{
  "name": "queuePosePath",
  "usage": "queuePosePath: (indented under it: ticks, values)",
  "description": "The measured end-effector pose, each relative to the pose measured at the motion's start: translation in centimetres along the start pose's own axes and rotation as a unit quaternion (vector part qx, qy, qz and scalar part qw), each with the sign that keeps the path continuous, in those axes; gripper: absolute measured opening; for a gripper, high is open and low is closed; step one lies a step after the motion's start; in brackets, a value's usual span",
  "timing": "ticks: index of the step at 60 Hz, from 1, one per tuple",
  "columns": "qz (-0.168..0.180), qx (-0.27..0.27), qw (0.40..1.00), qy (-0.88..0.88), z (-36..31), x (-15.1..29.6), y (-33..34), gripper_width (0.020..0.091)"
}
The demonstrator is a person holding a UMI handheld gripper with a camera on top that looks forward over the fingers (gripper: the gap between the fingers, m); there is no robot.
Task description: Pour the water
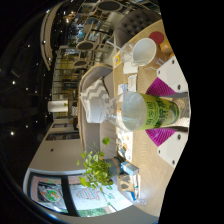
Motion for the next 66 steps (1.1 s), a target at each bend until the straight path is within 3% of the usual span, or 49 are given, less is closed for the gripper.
queuePosePath:
  ticks: [13,29,52,66]
  values:
    - [0.016,0.134,0.973,-0.185,-3.1,6.3,5.6,0.0381]
    - [-0.009,0.313,0.811,-0.495,-1.7,11.0,8.6,0.0378]
    - [-0.051,0.391,0.582,-0.711,2.4,8.5,7.0,0.0377]
    - [-0.067,0.389,0.559,-0.729,2.1,7.4,4.8,0.0378]
Point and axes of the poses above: the point between the fingertips, and its own axes, seen from behind it with the camera up: z to the right, x up, y backward, against the way the camera looks, the point moved 4 cm from there along y, backward, against the way the camera looks, and after that the axes turned 7 degrees about -z, right-handed, at the moved point
